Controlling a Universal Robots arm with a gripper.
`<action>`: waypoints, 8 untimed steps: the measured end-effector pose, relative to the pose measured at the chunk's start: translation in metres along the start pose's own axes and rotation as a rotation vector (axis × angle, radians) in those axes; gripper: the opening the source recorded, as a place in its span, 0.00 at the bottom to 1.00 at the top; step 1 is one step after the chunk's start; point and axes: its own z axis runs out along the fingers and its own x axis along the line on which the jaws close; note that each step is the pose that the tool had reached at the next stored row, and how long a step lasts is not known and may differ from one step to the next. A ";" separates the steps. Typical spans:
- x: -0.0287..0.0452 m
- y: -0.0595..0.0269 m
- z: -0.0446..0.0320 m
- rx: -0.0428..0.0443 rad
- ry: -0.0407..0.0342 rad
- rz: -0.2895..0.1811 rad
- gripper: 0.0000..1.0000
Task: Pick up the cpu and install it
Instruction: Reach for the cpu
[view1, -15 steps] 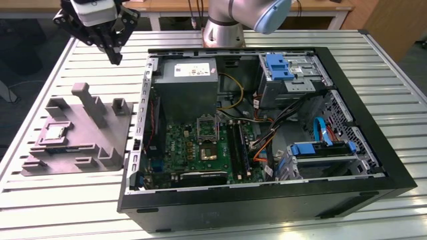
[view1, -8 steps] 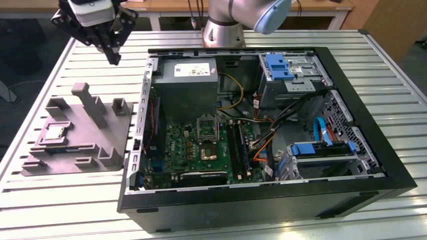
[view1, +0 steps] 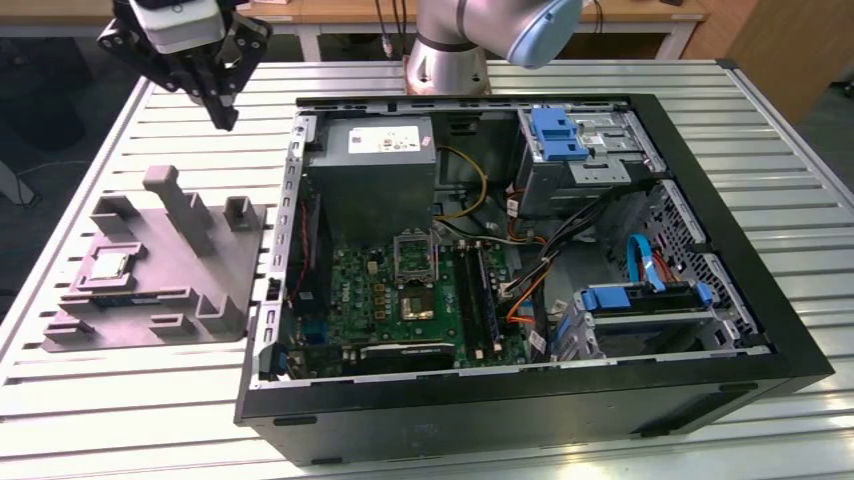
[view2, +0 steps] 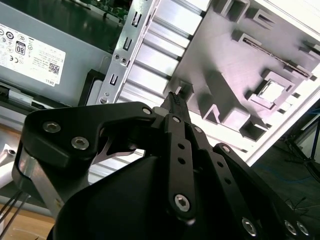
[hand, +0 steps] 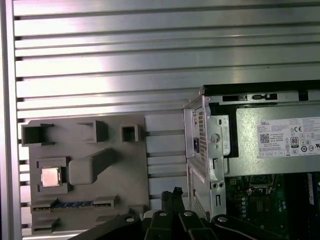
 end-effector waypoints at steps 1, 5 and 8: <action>0.0003 0.0000 0.0000 0.0001 0.0001 0.000 0.11; 0.0015 -0.0001 0.0002 0.0000 0.0003 0.000 0.11; 0.0024 -0.0002 0.0005 0.0000 0.0010 0.000 0.11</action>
